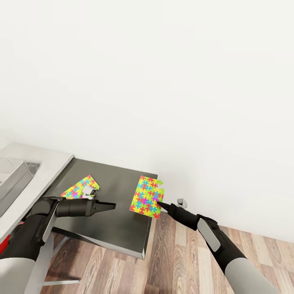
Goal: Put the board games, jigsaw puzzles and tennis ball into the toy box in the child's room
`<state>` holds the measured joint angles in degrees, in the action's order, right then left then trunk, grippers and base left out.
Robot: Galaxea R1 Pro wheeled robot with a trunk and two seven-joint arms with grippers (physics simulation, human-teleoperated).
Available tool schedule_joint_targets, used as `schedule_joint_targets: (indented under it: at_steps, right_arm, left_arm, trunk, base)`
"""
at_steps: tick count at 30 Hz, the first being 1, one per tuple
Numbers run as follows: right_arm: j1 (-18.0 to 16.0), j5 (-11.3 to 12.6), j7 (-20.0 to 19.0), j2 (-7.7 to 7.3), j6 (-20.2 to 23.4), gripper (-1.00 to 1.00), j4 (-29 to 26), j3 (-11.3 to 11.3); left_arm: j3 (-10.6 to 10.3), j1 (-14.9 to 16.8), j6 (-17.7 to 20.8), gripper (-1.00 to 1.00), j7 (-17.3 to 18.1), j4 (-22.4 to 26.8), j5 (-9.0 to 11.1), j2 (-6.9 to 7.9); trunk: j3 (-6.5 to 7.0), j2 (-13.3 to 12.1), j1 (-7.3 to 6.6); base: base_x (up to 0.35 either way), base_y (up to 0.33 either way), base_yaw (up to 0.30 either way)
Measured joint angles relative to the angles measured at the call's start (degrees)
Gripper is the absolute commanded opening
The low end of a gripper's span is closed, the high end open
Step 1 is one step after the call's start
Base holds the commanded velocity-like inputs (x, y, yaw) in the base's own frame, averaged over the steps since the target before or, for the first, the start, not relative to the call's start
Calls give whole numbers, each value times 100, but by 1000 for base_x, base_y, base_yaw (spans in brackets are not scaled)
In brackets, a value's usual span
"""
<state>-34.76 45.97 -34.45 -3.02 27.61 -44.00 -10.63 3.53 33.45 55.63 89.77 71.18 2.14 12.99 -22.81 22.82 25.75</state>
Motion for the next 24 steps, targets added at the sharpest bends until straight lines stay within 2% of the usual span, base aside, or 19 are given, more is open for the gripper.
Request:
schedule_joint_targets:
  at_steps: [24]
  right_arm:
    - [8, 0, 0, 0, 0, -100, 0, -4]
  left_arm:
    - [0, 0, -7, 100, 0, 0, -3, 0]
  trunk:
    - [0, 0, 0]
  base:
    - [0, 0, 0]
